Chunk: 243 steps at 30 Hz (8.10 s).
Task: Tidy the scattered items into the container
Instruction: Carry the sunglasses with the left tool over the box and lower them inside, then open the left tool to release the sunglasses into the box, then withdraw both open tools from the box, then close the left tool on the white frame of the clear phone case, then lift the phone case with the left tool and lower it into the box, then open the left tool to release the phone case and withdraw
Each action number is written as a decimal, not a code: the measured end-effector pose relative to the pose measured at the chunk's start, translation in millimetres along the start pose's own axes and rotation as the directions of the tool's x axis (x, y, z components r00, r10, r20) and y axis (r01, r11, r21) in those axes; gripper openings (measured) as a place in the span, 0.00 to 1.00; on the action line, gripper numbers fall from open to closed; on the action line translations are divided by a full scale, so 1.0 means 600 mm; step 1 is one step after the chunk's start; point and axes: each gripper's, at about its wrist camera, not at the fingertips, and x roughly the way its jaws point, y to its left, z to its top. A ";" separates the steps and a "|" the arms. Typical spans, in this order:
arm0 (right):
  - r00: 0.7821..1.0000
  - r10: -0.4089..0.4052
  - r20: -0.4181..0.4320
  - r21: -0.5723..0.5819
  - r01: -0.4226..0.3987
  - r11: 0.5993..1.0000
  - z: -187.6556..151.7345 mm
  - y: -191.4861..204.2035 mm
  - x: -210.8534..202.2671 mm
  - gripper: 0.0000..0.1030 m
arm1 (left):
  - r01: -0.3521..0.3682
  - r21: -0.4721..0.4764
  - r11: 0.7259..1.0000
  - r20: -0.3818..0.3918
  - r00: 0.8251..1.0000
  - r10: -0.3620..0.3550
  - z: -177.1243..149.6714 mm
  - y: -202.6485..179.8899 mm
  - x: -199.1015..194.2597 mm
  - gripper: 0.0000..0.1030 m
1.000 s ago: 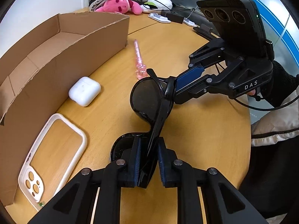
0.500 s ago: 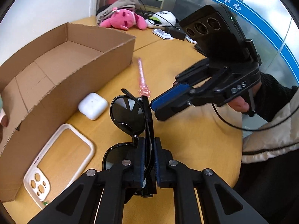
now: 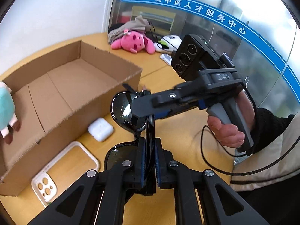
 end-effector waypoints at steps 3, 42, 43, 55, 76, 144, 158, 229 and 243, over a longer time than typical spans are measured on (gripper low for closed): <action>0.999 -0.007 0.032 -0.048 0.009 0.999 0.022 0.025 -0.001 0.27 | -0.012 -0.014 1.000 0.023 1.000 0.012 0.011 0.008 -0.008 0.09; 0.930 -0.284 -0.232 -0.039 0.283 0.958 0.530 -0.139 0.396 0.25 | -0.293 -0.582 0.759 -0.265 0.950 0.164 0.227 0.575 0.178 0.10; 0.929 -0.289 -0.230 -0.037 0.288 0.957 0.535 -0.143 0.401 0.26 | -0.292 -0.585 0.756 -0.268 0.950 0.160 0.228 0.578 0.183 0.10; 0.929 -0.311 -0.202 -0.113 0.293 0.949 0.535 -0.114 0.393 0.38 | -0.280 -0.586 0.760 -0.228 0.958 0.176 0.214 0.557 0.175 0.57; 0.816 -0.546 0.191 -0.412 0.571 0.710 0.219 0.170 0.136 0.76 | -0.464 -0.445 0.766 0.119 0.817 0.564 0.107 0.283 -0.106 0.99; 0.647 -0.739 0.188 -0.441 0.728 0.525 -0.078 0.073 0.225 0.06 | -0.464 -0.565 0.682 -0.091 0.857 0.508 -0.167 0.249 -0.067 0.07; 0.705 -0.605 0.372 -0.450 0.706 0.546 0.001 0.216 0.156 0.06 | -0.520 -0.477 0.709 0.095 0.771 0.629 -0.028 0.209 -0.197 0.07; 0.795 -0.581 0.175 -0.300 0.605 0.738 0.088 0.092 0.206 0.68 | -0.596 -0.486 0.640 -0.054 0.751 0.658 -0.007 0.325 -0.106 0.84; 0.646 -0.672 0.362 -0.346 0.762 0.547 0.025 0.088 0.093 0.74 | -0.484 -0.476 0.734 0.142 0.781 0.608 -0.004 0.175 -0.050 0.94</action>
